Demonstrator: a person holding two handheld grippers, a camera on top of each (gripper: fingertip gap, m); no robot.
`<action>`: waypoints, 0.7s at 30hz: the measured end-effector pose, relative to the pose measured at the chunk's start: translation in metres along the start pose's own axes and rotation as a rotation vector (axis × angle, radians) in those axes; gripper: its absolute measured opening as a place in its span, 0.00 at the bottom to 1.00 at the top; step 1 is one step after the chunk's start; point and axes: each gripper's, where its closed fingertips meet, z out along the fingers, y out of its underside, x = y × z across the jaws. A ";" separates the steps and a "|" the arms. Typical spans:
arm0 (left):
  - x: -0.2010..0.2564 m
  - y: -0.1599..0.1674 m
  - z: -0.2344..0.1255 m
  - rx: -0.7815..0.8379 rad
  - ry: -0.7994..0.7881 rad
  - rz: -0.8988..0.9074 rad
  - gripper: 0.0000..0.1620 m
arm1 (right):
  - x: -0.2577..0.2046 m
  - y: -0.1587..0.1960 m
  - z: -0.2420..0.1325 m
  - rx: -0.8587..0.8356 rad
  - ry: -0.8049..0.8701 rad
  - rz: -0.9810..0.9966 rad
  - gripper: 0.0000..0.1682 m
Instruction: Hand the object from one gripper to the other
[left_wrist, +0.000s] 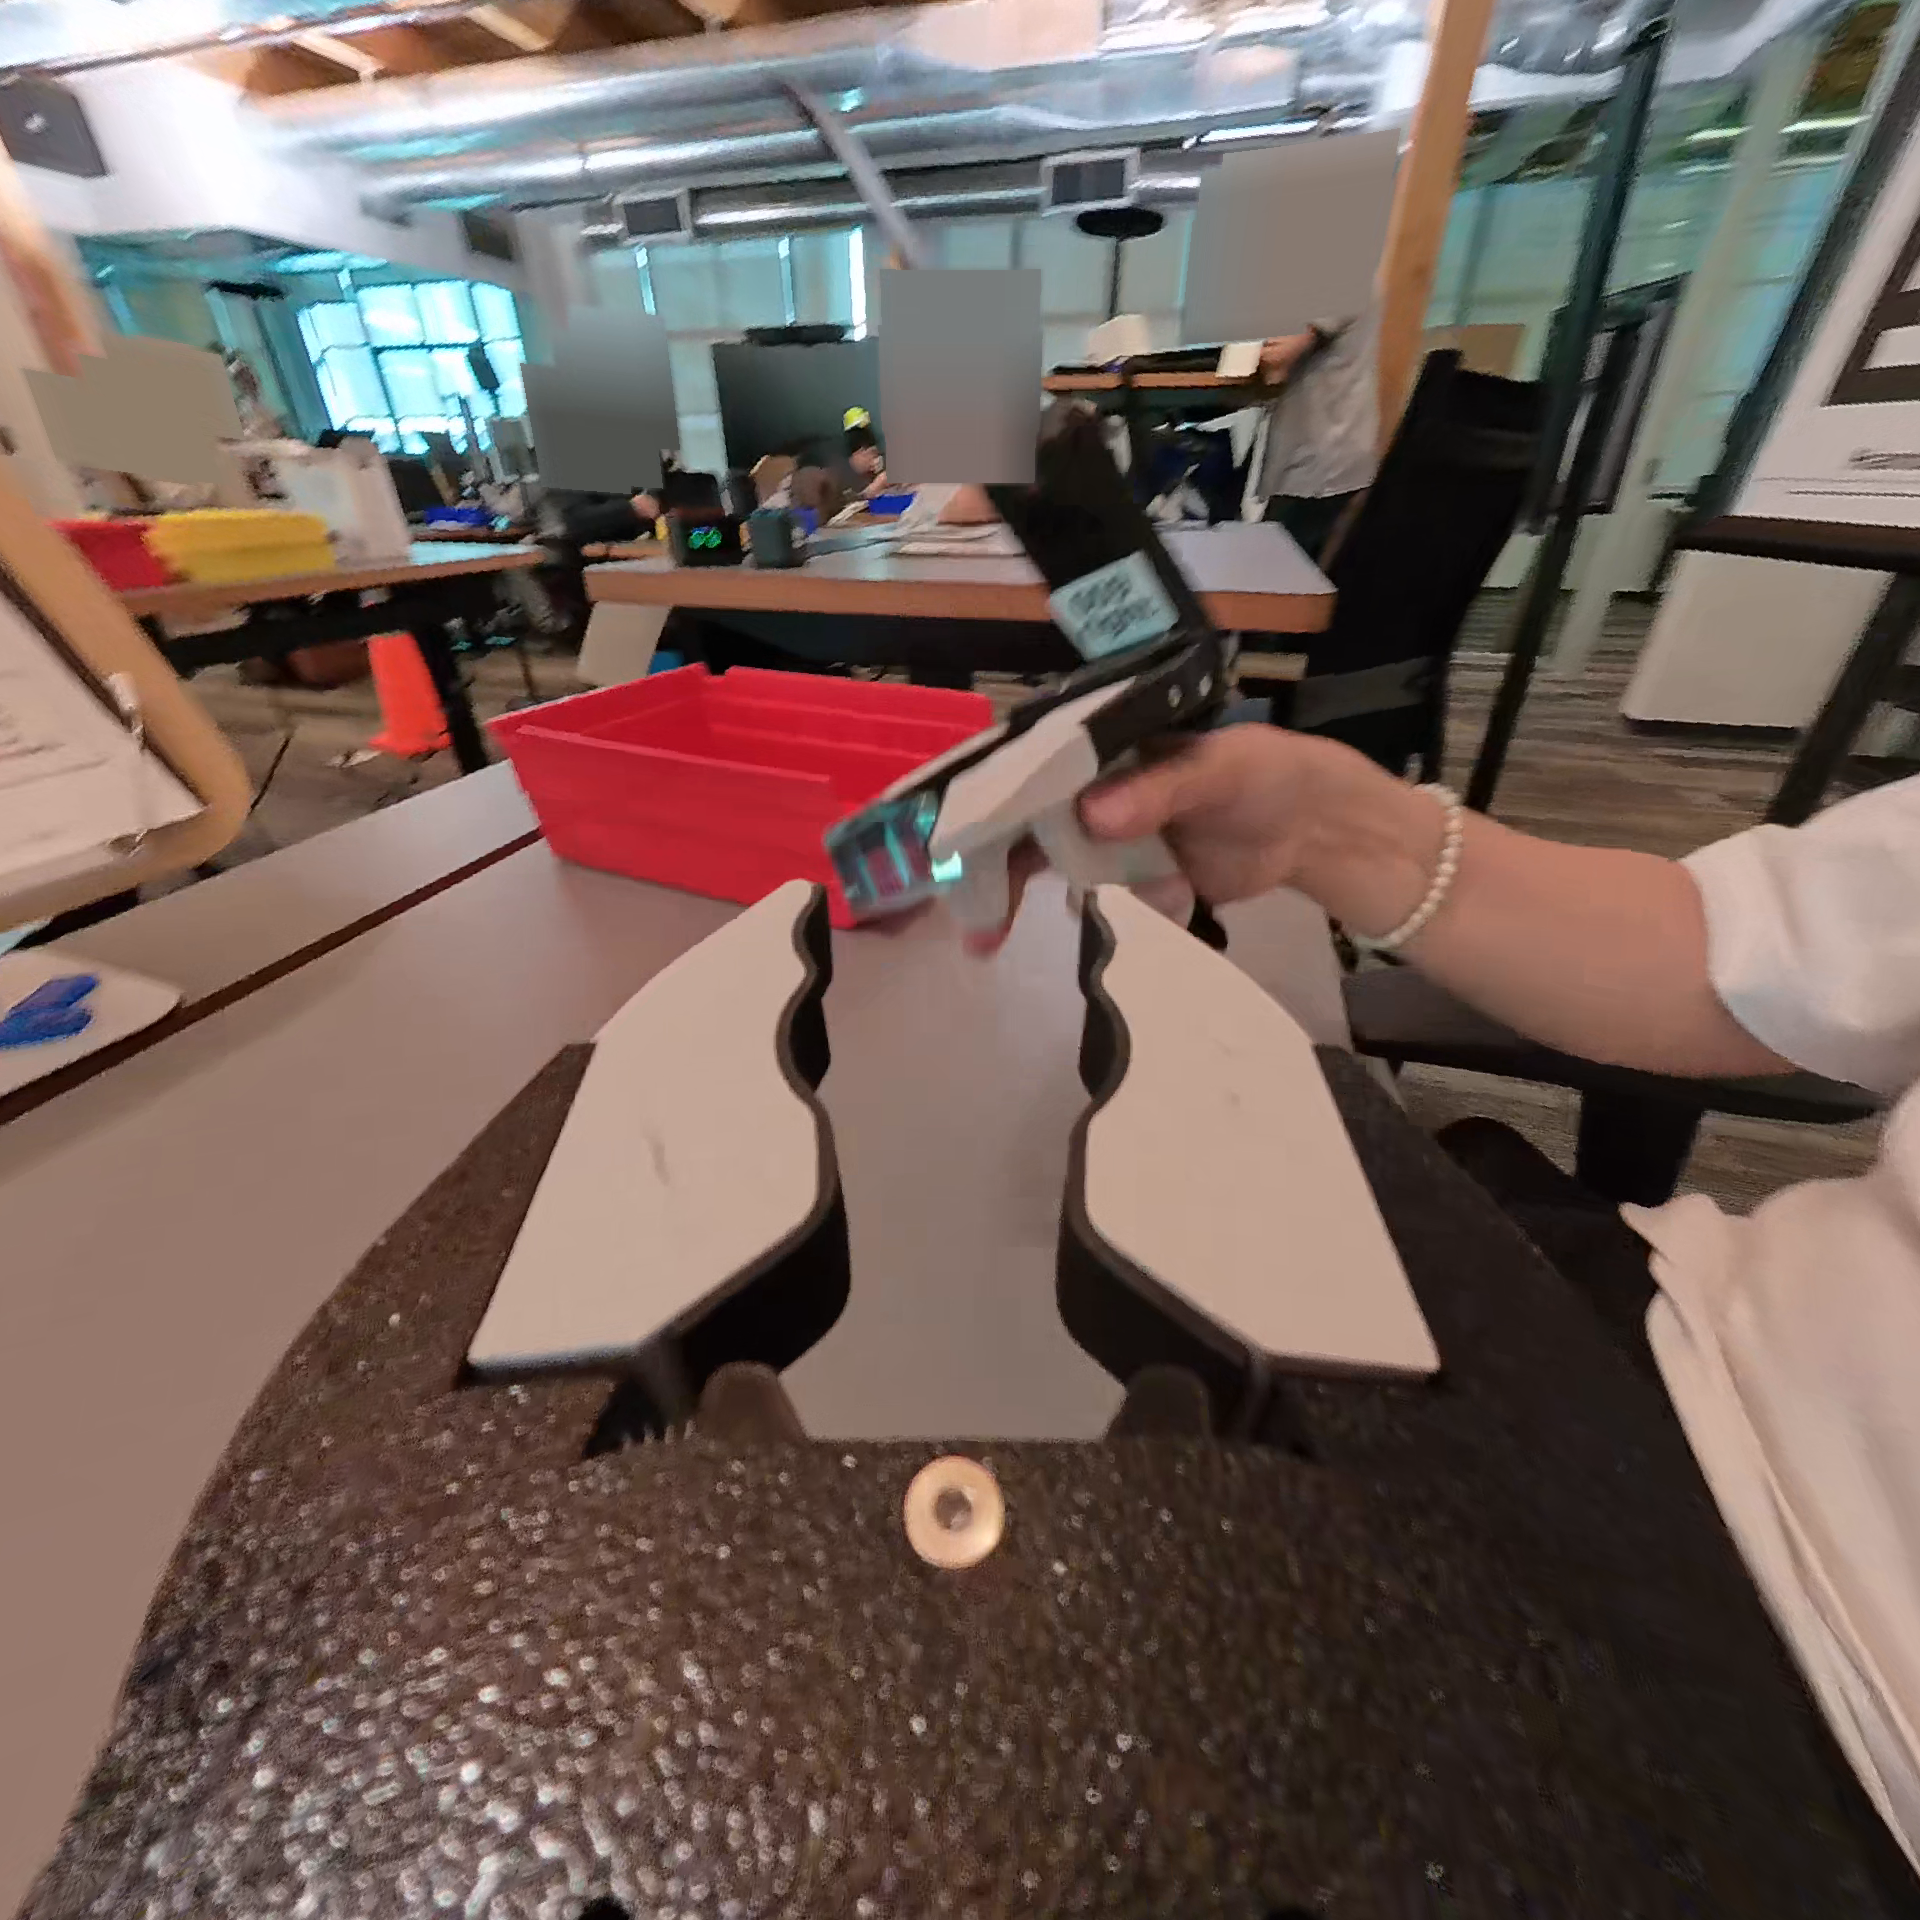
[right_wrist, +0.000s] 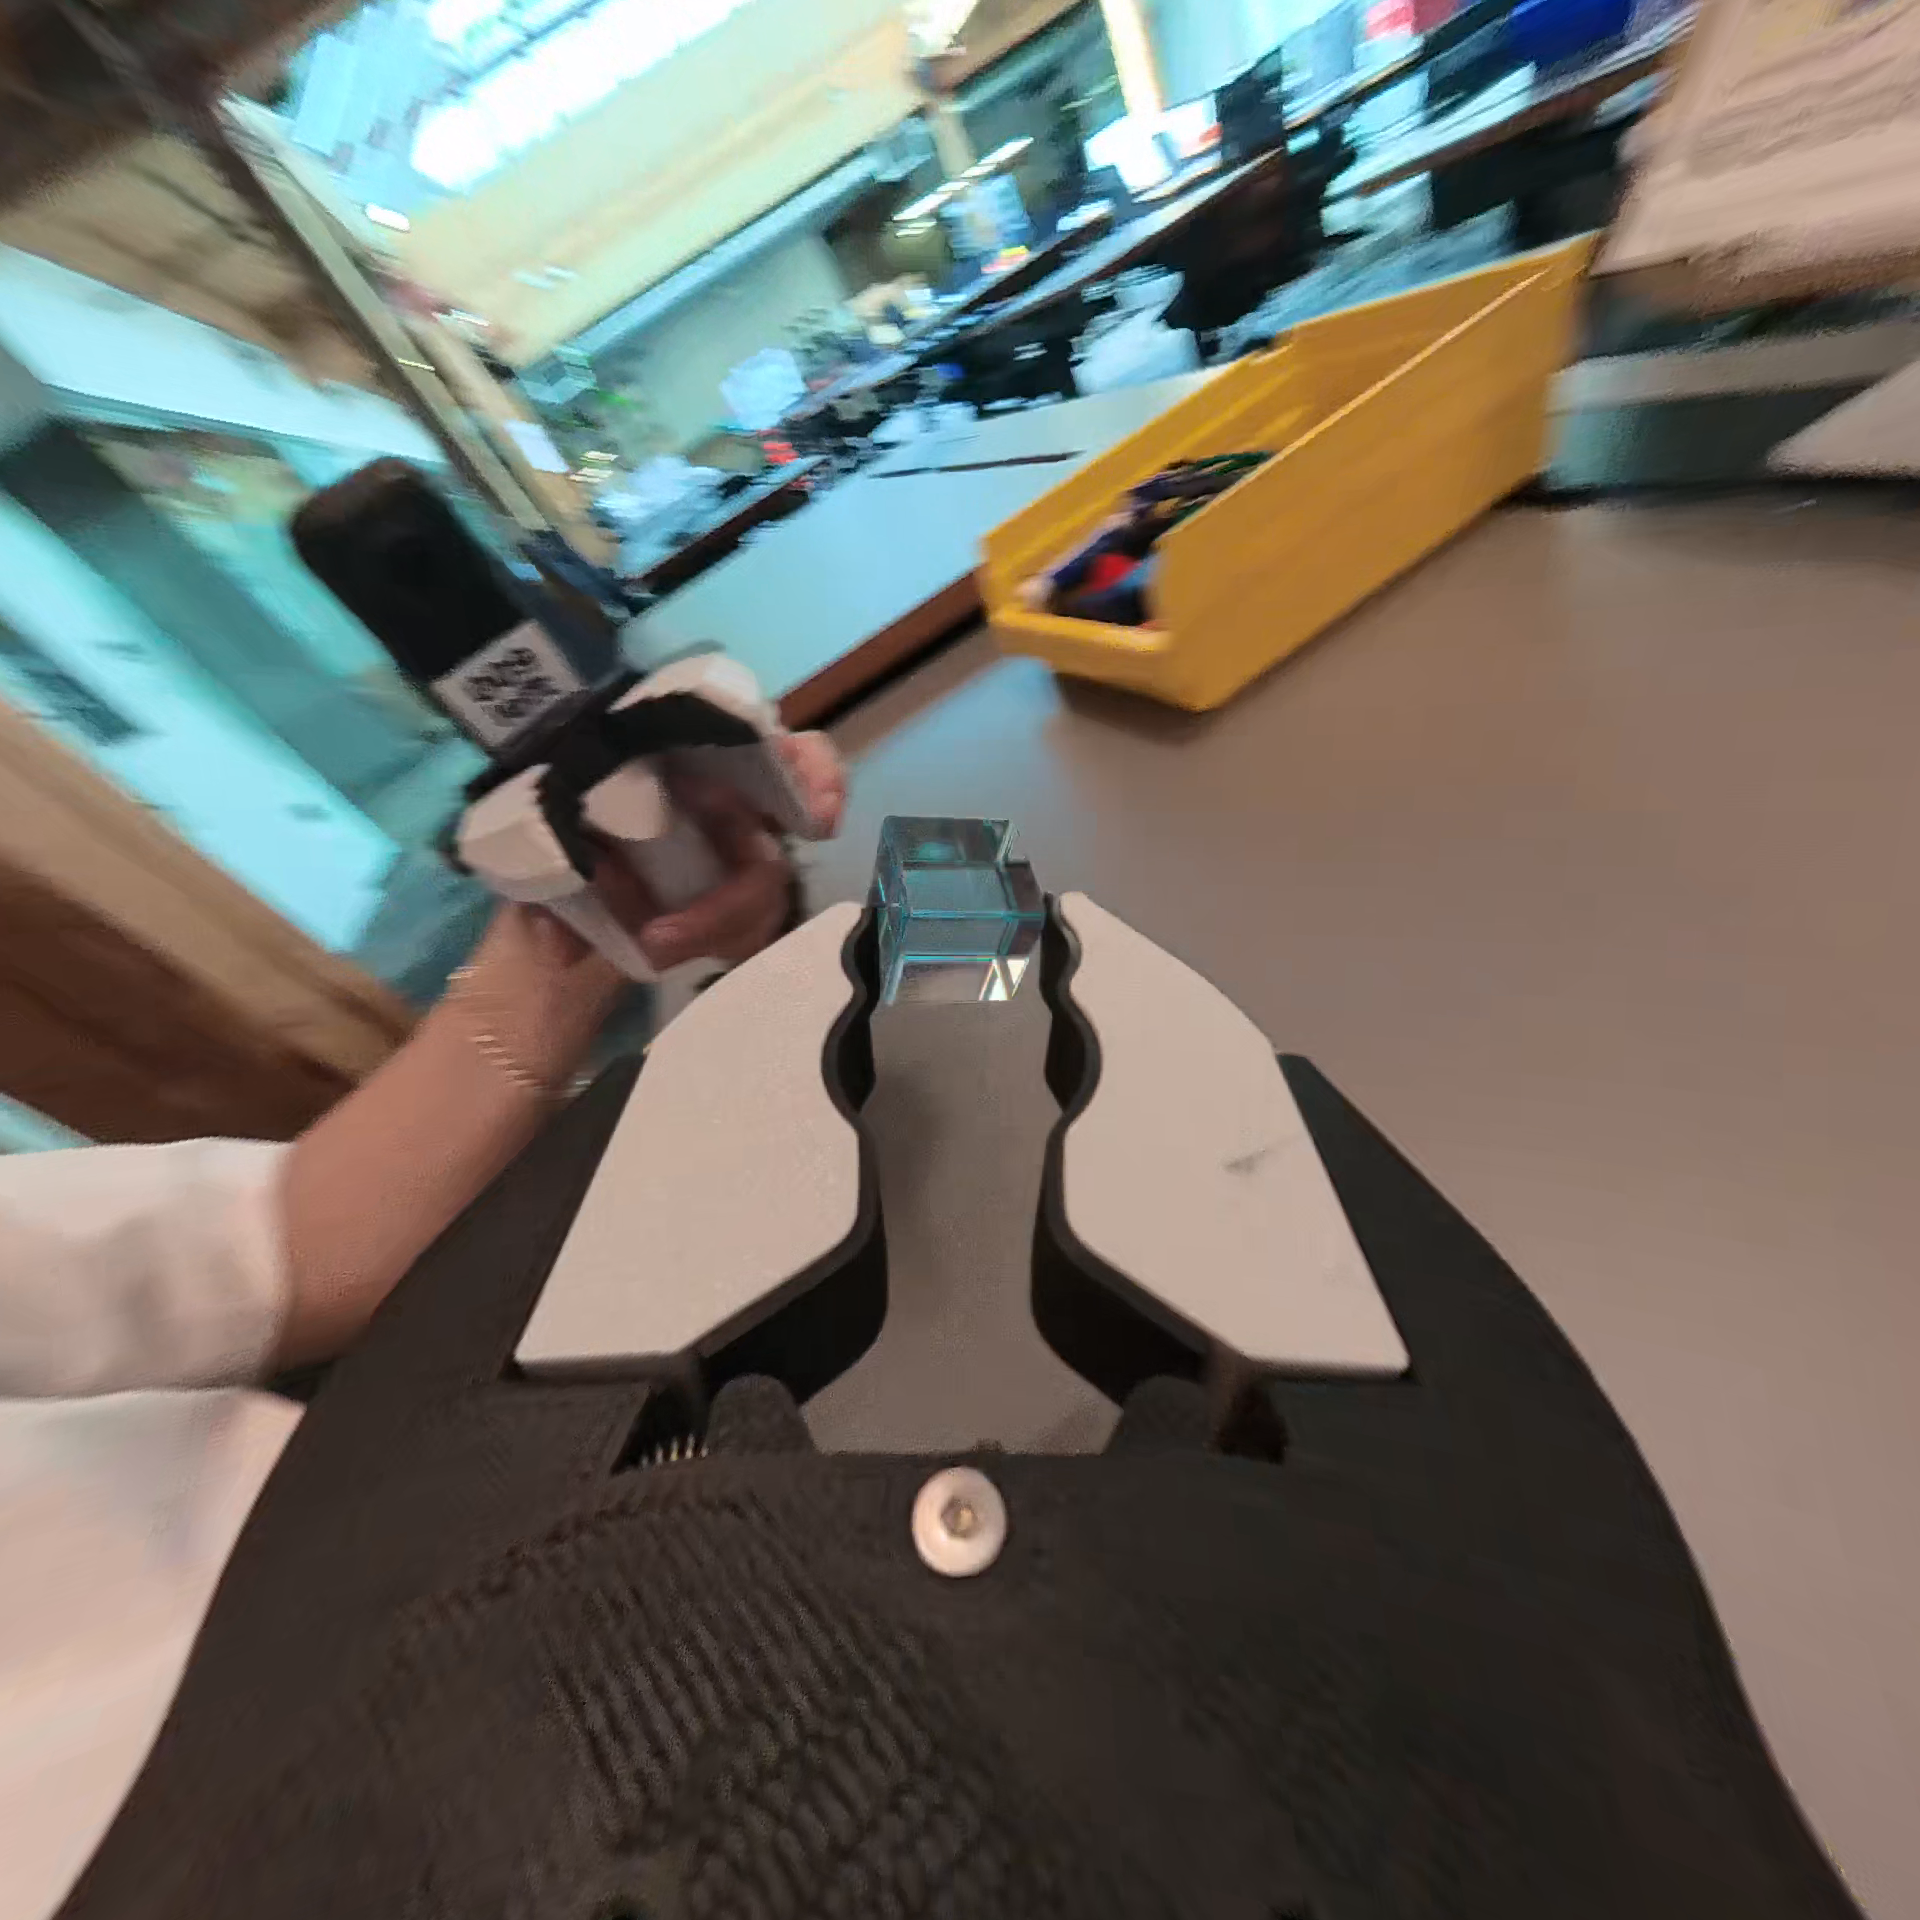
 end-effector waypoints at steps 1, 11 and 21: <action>-0.004 0.003 -0.001 -0.018 -0.022 -0.008 0.27 | 0.013 -0.008 -0.012 -0.002 0.087 -0.053 0.18; -0.028 0.027 -0.006 -0.182 -0.156 -0.011 0.23 | 0.235 -0.052 -0.234 -0.507 1.109 -0.127 0.18; -0.039 0.042 -0.015 -0.250 -0.183 -0.030 0.23 | 0.311 0.034 -0.270 -1.092 1.098 0.194 0.18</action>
